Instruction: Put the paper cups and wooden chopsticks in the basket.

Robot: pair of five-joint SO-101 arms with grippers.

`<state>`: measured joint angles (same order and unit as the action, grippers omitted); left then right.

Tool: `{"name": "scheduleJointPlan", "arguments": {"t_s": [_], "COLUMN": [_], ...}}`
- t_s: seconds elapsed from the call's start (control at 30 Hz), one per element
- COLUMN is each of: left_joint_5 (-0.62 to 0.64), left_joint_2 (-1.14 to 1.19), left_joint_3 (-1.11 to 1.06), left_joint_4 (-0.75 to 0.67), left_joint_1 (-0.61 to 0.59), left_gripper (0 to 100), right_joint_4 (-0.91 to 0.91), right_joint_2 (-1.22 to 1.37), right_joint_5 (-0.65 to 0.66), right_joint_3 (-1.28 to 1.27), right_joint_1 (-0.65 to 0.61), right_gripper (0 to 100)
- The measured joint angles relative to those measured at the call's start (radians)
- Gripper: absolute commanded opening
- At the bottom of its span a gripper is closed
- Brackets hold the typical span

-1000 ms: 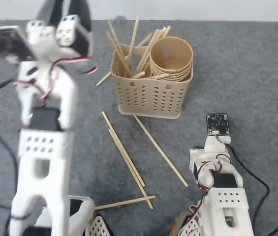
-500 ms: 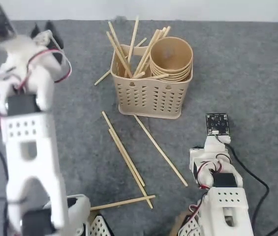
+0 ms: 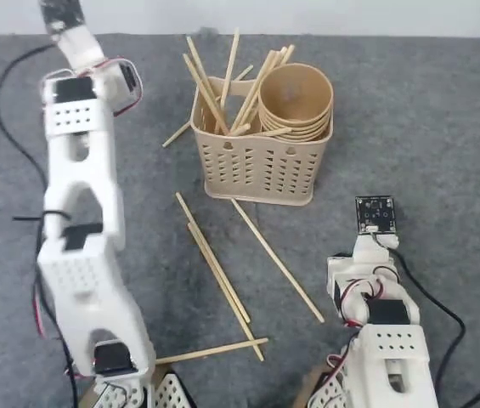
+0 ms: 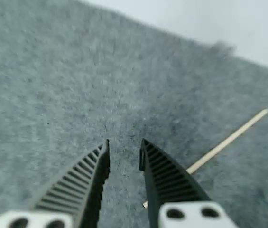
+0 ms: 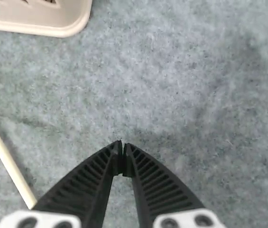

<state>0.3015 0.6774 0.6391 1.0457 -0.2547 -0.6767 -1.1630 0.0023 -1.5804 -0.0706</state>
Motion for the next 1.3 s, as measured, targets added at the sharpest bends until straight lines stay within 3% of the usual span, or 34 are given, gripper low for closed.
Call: {"name": "scheduleJointPlan", "arguments": {"t_s": [0.2,0.43,0.57,0.83,1.3], "left_joint_5": [-0.015,-0.127,-0.178,-0.279,-0.390], "left_joint_2": [0.282,0.471,0.529,0.591,0.629], "left_joint_3": [0.265,0.433,0.511,0.606,0.629], "left_joint_4": [0.009,0.009,0.009,0.109,0.169], "left_joint_1": [0.000,0.040,0.063,0.112,0.123], "left_gripper": [10,10,12,28,28], "right_joint_4": [0.032,0.041,0.060,0.077,0.077], "right_joint_2": [0.000,0.000,0.000,0.000,0.000], "right_joint_5": [0.000,0.025,0.038,0.043,0.043], "right_joint_3": [0.000,0.000,0.000,0.000,0.000], "right_joint_1": [0.000,0.000,0.000,0.000,0.000], "right_gripper": [0.9,0.9,0.9,0.9,0.9]}}
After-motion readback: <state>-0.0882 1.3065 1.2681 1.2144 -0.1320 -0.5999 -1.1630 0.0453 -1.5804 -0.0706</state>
